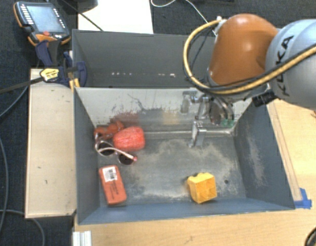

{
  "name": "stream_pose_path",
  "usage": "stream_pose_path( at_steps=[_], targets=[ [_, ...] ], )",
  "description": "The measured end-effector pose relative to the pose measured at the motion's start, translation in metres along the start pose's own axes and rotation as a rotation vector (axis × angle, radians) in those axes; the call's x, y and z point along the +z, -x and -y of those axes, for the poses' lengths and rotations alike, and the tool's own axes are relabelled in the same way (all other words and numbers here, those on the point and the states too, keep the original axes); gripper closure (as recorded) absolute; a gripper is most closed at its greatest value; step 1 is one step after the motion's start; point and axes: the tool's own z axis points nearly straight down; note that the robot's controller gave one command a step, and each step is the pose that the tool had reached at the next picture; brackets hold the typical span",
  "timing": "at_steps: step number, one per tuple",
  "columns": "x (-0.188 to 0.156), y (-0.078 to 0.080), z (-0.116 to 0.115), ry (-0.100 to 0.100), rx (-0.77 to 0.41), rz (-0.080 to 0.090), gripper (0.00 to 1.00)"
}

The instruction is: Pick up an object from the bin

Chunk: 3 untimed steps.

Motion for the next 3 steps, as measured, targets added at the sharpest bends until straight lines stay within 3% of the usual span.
stream_pose_path(
  at_steps=[1,2,3],
  targets=[
    [-0.005,0.001,0.0,0.001,0.002,0.009,0.0],
    [0.076,-0.048,0.031,0.001,0.069,0.007,0.0],
    [0.102,-0.043,0.033,0.001,0.071,0.007,0.0]
  ],
)
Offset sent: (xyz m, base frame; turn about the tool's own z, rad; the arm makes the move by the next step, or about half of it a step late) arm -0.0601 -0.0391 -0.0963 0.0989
